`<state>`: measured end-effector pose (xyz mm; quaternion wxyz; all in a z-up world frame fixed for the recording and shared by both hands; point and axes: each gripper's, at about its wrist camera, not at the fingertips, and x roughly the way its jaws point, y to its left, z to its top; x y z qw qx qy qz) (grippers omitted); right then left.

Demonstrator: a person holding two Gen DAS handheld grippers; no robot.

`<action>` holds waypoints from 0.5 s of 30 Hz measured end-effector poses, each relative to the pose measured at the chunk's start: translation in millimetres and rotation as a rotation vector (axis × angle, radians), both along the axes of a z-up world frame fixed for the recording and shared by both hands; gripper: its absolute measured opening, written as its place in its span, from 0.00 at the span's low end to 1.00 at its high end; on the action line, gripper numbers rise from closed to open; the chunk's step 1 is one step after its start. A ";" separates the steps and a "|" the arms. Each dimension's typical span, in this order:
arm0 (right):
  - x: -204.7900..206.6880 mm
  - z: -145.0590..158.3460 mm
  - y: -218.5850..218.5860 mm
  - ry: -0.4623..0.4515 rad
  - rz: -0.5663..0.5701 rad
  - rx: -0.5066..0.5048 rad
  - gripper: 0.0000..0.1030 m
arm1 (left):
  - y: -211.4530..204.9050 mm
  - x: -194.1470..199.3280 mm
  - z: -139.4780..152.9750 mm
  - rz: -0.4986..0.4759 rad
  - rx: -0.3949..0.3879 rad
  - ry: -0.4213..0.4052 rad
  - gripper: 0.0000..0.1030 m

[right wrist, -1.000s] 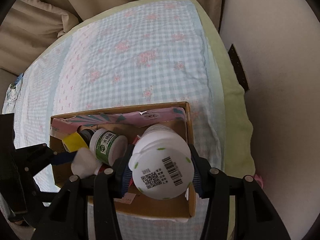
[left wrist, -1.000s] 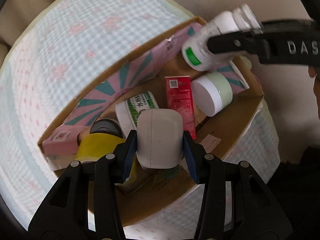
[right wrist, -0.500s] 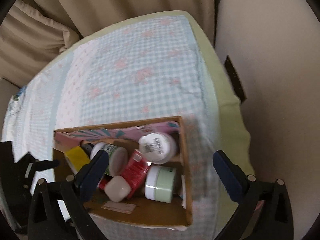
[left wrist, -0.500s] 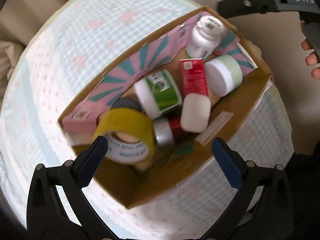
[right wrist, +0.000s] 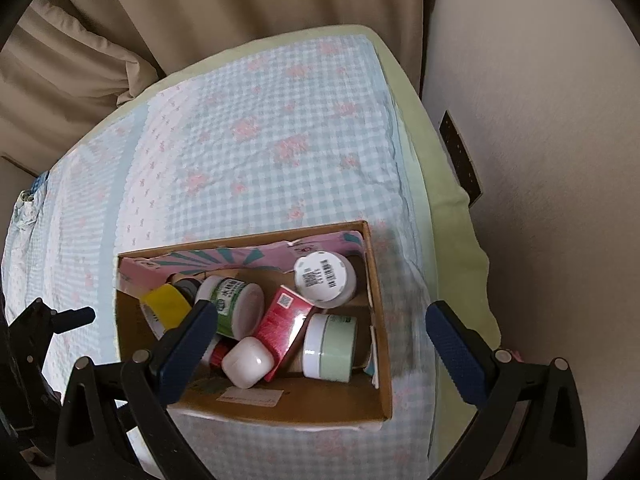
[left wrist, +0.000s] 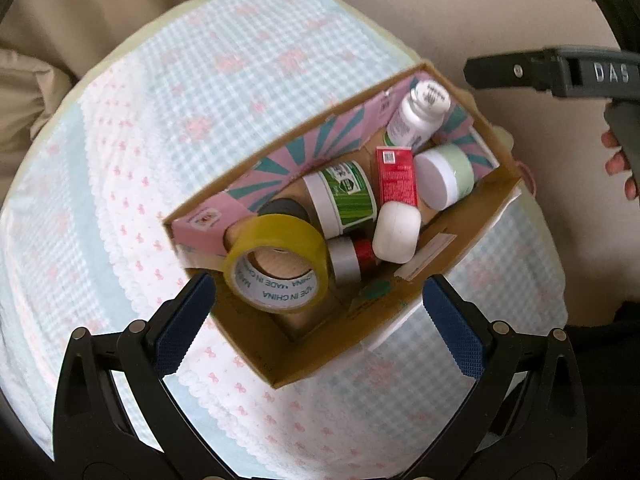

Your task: Organize rigid objects

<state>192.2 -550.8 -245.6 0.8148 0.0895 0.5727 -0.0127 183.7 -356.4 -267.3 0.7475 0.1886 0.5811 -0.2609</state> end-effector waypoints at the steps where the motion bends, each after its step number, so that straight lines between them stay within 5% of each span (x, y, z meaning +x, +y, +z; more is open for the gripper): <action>1: -1.2 3.3 2.6 -0.003 0.000 -0.003 1.00 | 3.8 -0.2 5.2 0.007 -0.010 -0.006 1.00; 10: -26.0 69.5 56.8 -0.097 0.009 -0.046 1.00 | 62.9 -16.0 78.9 0.088 -0.116 -0.096 1.00; 15: -55.2 126.0 113.4 -0.146 0.016 -0.063 1.00 | 127.0 -39.6 152.9 0.165 -0.190 -0.205 1.00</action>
